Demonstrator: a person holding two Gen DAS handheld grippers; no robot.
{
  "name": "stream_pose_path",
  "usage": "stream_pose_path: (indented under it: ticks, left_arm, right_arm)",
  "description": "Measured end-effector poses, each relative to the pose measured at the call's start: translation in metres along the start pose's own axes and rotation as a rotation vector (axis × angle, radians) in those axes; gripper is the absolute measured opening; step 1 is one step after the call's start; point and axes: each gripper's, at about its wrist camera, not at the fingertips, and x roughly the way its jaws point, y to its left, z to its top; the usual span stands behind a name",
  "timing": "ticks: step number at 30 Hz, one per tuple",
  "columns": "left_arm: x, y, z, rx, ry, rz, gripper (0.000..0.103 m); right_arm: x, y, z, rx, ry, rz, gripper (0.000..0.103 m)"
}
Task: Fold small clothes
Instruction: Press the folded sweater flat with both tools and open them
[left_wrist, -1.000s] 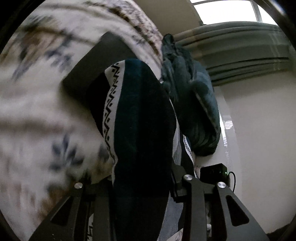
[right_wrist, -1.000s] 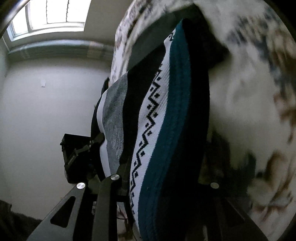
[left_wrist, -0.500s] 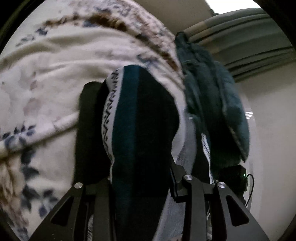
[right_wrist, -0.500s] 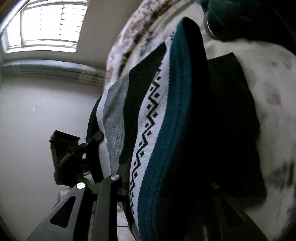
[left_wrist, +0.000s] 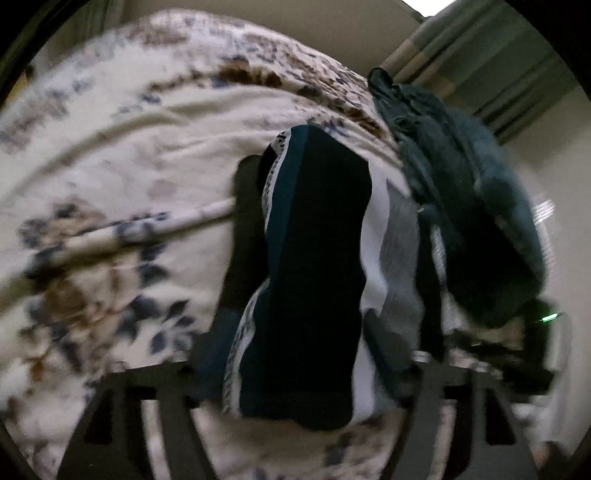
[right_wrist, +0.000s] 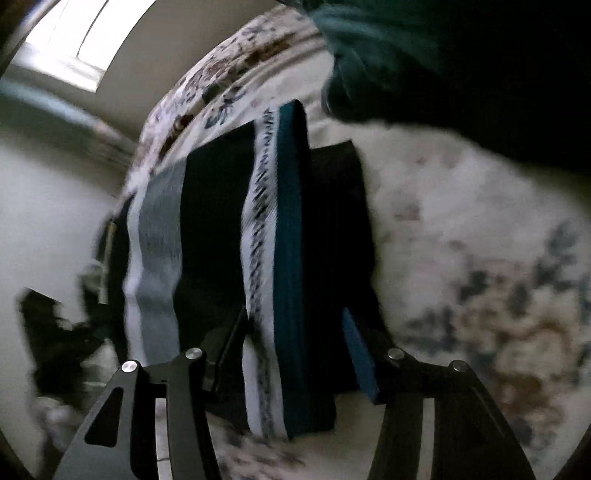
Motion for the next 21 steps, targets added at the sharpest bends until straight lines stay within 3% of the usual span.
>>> stream_pose_path:
  ticks: [5, 9, 12, 14, 15, 16, 21]
  left_arm:
    - [0.026, -0.001, -0.028, 0.022, 0.030, 0.104, 0.079]
    - [0.027, 0.005, -0.044, -0.012, 0.035, 0.121, 0.081]
    - [0.017, -0.009, -0.047, 0.035, 0.024, 0.164, 0.081]
    - [0.001, -0.024, -0.046, 0.069, -0.003, 0.203, 0.081]
    - [-0.007, -0.032, -0.047, 0.080, -0.017, 0.228, 0.081]
    - [-0.014, -0.039, -0.047, 0.095, -0.027, 0.249, 0.081]
    - [-0.053, -0.077, -0.052, 0.169, -0.037, 0.368, 0.087]
  right_arm:
    - [0.012, 0.031, -0.037, -0.101, 0.011, -0.177, 0.056]
    - [0.021, 0.031, -0.057, -0.092, 0.027, -0.241, 0.056]
    - [0.008, 0.039, -0.061, -0.093, -0.004, -0.292, 0.056]
    - [-0.011, 0.051, -0.065, -0.112, -0.049, -0.370, 0.076]
    - [-0.023, 0.058, -0.067, -0.127, -0.080, -0.408, 0.098]
    - [-0.031, 0.062, -0.070, -0.139, -0.098, -0.432, 0.103]
    - [-0.084, 0.082, -0.082, -0.154, -0.152, -0.517, 0.103]
